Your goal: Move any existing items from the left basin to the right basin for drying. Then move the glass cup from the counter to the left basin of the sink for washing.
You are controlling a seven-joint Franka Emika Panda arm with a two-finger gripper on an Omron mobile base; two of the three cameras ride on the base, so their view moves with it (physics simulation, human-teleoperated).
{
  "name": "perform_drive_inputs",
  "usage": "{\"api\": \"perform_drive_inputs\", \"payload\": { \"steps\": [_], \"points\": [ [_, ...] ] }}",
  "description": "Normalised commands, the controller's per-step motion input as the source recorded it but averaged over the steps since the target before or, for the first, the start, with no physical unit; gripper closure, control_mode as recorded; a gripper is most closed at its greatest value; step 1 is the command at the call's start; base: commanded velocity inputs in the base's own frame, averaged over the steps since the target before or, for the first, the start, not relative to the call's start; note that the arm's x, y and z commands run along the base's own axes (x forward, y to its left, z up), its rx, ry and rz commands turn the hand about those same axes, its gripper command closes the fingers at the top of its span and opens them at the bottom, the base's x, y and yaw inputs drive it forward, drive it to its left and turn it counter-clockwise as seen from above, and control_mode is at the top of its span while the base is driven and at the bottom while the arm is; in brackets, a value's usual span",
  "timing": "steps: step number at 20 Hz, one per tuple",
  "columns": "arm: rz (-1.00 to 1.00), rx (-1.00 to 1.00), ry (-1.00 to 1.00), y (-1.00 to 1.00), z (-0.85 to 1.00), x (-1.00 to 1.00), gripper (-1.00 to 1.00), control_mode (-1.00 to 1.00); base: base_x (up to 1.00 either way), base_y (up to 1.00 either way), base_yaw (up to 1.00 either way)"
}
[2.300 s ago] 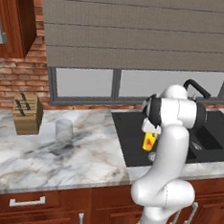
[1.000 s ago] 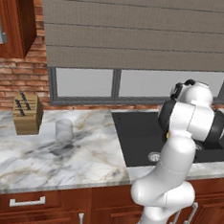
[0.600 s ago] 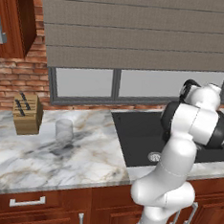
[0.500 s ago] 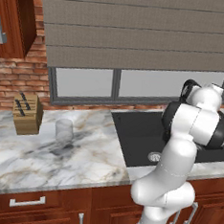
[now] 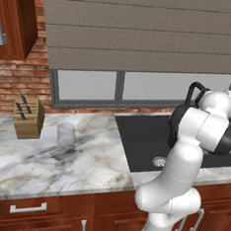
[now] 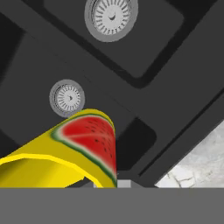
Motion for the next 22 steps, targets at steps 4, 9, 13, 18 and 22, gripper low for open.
{"api": "perform_drive_inputs", "payload": {
  "steps": [4, 9, 13, 18, 22],
  "points": [
    [-0.16, 0.0, 0.0, -0.32, 0.0, -0.11, 1.0, -1.0, 0.0, 0.0, 0.0],
    [-0.16, 0.0, 0.0, -0.3, 0.0, -0.03, 1.0, -1.0, 0.0, 0.0, 0.0],
    [-0.13, 0.0, 0.0, -0.23, 0.0, 0.0, 1.0, -1.0, 0.0, 0.0, 0.0],
    [-0.09, 0.0, 0.01, -0.16, -0.05, 0.1, 1.0, -1.0, 0.0, 0.0, 0.0],
    [-0.07, 0.0, 0.0, -0.18, -0.06, 0.1, 1.0, -1.0, 0.0, 0.0, 0.0]
  ]
}}
